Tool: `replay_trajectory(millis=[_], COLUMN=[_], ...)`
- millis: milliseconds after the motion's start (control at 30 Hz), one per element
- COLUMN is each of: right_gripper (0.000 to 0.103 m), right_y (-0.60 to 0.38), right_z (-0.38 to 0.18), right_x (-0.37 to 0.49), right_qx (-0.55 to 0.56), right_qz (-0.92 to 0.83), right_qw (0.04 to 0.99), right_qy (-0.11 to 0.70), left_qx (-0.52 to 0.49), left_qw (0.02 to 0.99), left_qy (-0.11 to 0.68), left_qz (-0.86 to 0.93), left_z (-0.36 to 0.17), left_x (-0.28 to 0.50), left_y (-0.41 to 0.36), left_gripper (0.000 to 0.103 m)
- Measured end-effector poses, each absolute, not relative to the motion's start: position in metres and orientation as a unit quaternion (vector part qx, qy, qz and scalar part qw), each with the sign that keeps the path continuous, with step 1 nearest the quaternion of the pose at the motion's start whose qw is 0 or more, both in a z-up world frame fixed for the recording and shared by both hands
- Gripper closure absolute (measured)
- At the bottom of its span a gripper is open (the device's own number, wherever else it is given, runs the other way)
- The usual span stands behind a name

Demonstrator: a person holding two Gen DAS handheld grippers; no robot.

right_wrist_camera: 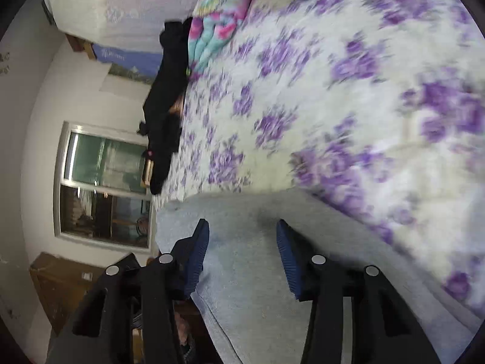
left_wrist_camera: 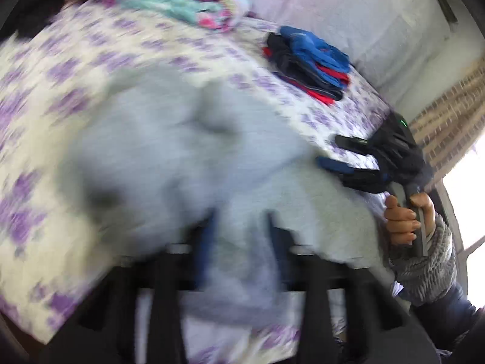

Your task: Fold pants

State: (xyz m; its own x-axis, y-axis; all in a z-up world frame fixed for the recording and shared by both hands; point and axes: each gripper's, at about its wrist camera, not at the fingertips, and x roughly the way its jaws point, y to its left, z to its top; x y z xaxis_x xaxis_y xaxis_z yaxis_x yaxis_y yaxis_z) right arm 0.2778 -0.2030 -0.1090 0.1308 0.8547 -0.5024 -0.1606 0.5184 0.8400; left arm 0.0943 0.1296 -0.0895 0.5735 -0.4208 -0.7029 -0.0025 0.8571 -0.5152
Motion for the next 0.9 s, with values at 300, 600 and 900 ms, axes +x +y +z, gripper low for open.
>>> replay_trajectory(millis=[300, 600, 900], right_gripper=[0.018, 0.008, 0.008], right_y=[-0.225, -0.361, -0.517], right_z=[-0.098, -0.055, -0.112], right_x=[0.202, 0.079, -0.066], right_qx=[0.291, 0.315, 0.477], right_qz=[0.367, 0.236, 0.085], right_qw=[0.726, 0.856, 0.837], right_qy=[0.504, 0.334, 0.253], left_qx=[-0.123, -0.064, -0.212], left_qw=[0.912, 0.940, 0.928], left_qy=[0.378, 0.326, 0.302], left_qz=[-0.099, -0.079, -0.046], left_z=[-0.051, -0.050, -0.049], left_x=[0.080, 0.051, 0.021], left_y=[0.098, 0.090, 0.149], left_gripper=[0.022, 0.009, 0.008])
